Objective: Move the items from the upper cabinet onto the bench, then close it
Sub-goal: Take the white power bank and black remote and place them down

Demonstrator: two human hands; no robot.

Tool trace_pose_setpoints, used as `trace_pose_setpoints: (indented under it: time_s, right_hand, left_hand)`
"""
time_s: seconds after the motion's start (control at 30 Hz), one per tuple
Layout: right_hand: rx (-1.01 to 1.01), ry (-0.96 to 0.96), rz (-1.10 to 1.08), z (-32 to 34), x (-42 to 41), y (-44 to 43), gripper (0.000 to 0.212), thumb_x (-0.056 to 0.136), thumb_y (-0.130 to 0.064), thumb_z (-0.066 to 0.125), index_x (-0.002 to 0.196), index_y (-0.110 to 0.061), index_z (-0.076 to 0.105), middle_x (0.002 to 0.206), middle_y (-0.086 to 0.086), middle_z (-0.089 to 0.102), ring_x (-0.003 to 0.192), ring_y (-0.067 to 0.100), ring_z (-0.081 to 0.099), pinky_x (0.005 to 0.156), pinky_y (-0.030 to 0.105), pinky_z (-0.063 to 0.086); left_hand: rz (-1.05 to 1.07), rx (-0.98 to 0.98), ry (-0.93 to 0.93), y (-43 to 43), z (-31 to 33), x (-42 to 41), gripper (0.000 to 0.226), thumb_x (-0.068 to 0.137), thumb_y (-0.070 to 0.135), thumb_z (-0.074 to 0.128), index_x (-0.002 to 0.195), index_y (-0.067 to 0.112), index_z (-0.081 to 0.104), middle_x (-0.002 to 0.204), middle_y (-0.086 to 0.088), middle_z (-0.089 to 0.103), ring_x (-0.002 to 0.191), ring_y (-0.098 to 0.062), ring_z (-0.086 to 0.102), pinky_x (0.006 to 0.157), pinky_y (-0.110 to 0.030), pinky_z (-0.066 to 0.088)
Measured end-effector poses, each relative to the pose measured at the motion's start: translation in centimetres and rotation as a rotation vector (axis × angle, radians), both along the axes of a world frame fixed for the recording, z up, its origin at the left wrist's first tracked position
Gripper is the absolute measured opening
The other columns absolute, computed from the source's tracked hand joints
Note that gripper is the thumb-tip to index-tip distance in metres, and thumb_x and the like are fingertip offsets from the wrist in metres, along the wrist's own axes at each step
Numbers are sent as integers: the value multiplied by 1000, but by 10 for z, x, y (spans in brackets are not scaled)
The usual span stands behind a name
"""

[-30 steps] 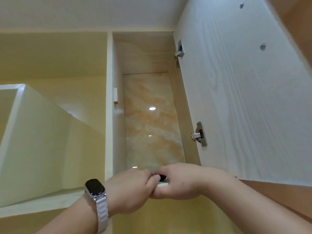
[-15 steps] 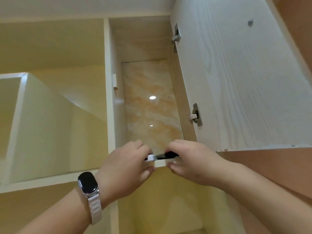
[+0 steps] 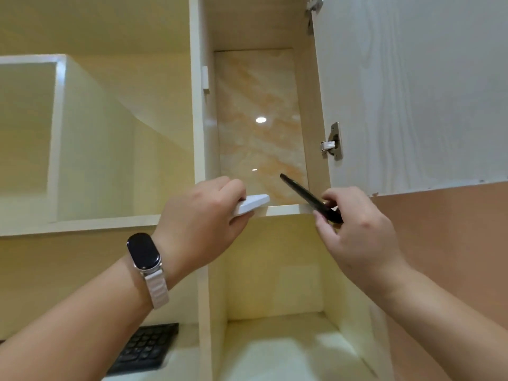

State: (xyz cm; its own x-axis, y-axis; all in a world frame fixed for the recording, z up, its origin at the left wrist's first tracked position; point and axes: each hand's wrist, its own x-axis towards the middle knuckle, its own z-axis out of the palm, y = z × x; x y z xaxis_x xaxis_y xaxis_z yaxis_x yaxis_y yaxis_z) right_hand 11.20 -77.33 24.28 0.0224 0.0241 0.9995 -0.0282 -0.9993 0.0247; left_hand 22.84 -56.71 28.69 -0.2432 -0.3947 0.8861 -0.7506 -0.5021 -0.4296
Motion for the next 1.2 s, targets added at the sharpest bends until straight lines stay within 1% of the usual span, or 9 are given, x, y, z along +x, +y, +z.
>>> trace_pose_setpoints:
  time_s: [0.1,0.23,0.4,0.57,0.73,0.9,1.0,1.13,1.2]
  right_hand:
    - [187,53,7,-10,1,0,20,84,-12,66,104,-12,63,88,-3,53,73,16,48,58,31,39]
    - [315,159,88,-16,1,7,20,88,-16,57,108,-21,60,89,-5,55,74,12,45,58,12,34]
    - [483,276,189,-30,-5,15,4,86,-17,53,90,-17,54,71,0,53,58,18,47,47,29,34]
    - [587,266,310,-63,-13,24,4,88,-19,55,86,-17,52,67,-1,49,55,17,45,49,31,37]
    - [654,284,353,-95,-27,36,6,87,-19,56,83,-20,52,65,-4,46,50,9,39,49,30,35]
    - [738,298,354,-130,-47,47,14,87,-17,58,77,-25,51,63,-6,45,50,4,40,44,19,32]
    - [820,284,326,-154,-56,56,16,86,-15,59,75,-23,51,60,-8,42,47,4,39,41,15,31]
    - [912,276,260,-181,-66,70,15,86,-16,61,76,-23,54,54,-13,44,45,3,39,41,14,32]
    - [947,264,220,-191,-70,79,15,87,-17,61,75,-23,54,53,-13,45,46,5,40,45,20,36]
  left_hand:
    - [15,-28,86,6,-10,-3,14,80,25,65,84,14,56,74,-1,59,60,-30,55,41,-37,46]
    - [-49,-87,182,14,-19,-13,16,83,15,67,97,11,61,87,-6,62,69,-30,58,54,-39,48]
    - [-23,-162,221,18,-35,-17,17,90,14,60,106,11,63,85,-7,63,68,-29,53,56,-31,35]
    - [-115,-245,263,21,-67,-27,22,90,16,58,111,11,63,84,-6,68,69,-32,59,55,-37,47]
    - [-264,-229,373,6,-124,-39,24,91,14,58,114,12,64,91,-1,70,73,-22,62,60,-39,50]
    - [-433,-318,747,-13,-176,-44,16,93,20,57,106,19,65,88,9,67,75,-7,59,64,-27,48]
    - [-550,-371,1005,-22,-200,-46,10,94,16,61,100,23,64,85,19,63,76,8,57,61,-7,41]
    - [-746,-356,1288,-28,-225,-46,9,94,20,62,100,25,65,91,12,67,75,4,59,59,-11,45]
    - [-864,-350,1422,-27,-236,-50,8,94,20,62,99,23,67,94,6,69,76,1,62,58,-15,47]
